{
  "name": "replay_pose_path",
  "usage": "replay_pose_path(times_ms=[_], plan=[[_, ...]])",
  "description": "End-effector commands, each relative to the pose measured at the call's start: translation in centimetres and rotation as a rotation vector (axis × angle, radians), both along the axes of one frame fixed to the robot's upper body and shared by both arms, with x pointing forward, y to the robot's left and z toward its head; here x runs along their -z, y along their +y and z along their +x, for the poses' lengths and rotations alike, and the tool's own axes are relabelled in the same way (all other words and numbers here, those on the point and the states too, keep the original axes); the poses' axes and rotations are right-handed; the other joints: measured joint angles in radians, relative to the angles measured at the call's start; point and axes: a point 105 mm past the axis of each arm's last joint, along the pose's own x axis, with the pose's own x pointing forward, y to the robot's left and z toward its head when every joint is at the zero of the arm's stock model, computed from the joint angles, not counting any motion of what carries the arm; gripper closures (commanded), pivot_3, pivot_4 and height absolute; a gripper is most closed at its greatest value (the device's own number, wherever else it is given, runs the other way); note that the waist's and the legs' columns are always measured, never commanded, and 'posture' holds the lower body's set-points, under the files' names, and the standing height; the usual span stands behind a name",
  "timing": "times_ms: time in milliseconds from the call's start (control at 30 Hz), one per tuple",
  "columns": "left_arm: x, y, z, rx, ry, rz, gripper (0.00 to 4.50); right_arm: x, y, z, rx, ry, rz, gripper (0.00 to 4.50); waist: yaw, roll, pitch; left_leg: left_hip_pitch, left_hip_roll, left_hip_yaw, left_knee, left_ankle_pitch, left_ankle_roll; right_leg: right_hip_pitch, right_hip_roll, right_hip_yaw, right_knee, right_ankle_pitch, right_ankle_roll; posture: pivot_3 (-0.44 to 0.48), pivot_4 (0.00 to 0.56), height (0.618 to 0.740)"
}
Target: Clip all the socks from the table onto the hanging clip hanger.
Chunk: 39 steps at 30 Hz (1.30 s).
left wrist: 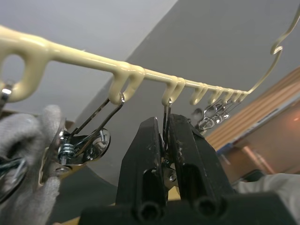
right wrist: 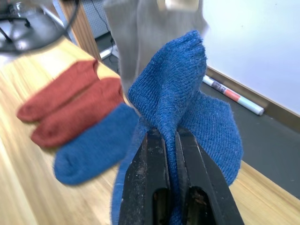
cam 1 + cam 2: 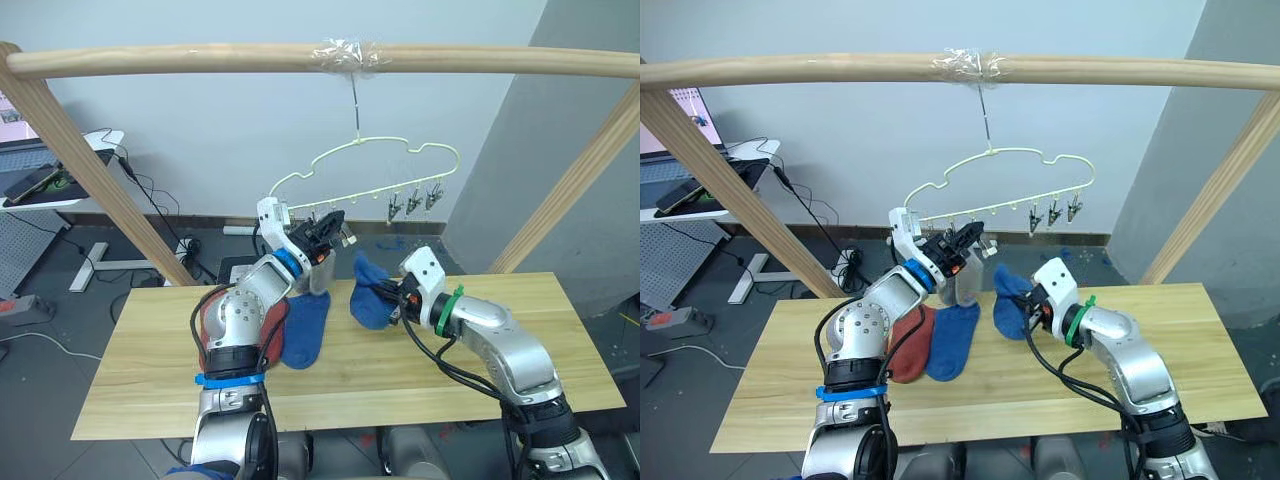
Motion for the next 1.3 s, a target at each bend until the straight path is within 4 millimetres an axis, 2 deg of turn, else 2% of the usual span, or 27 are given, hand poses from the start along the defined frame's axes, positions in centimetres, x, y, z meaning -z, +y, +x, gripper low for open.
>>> replay_pose_path(times_ms=[33,867,1133,1300], plan=[[-0.5,-0.2,0.0,0.015,0.023,-0.047,4.5,-2.1,0.5,-0.1,0.013,-0.031,0.058,4.46,0.0,0.0,0.0,0.0,0.0,0.0,0.0,0.0,0.0,0.0,0.0,0.0,0.0,0.0,0.0,-0.11,0.14,0.74],[-0.8,-1.2,-1.2,0.061,0.005,-0.029,4.5,-4.2,2.1,1.0,0.015,-0.02,0.153,4.46,0.002,0.0,0.001,-0.002,0.0,0.0,-0.001,0.0,0.0,-0.001,0.0,0.0,-0.001,0.0,0.0,-0.087,0.153,0.74],[-0.9,-0.4,-1.1,0.022,-0.011,-0.017,1.93,-4.0,2.5,1.4,0.019,-0.02,0.158,4.5,0.003,0.0,0.001,-0.003,0.0,0.0,-0.001,0.0,0.0,-0.003,0.0,0.0,-0.001,0.0,0.0,-0.069,0.133,0.74],[-1.9,0.8,-1.7,0.015,-0.043,-0.014,0.36,-3.8,2.8,1.8,0.019,-0.028,0.156,4.5,0.003,0.0,0.0,-0.003,0.0,0.0,-0.001,0.0,0.0,-0.003,0.0,0.0,-0.001,0.0,0.0,-0.057,0.118,0.74]])
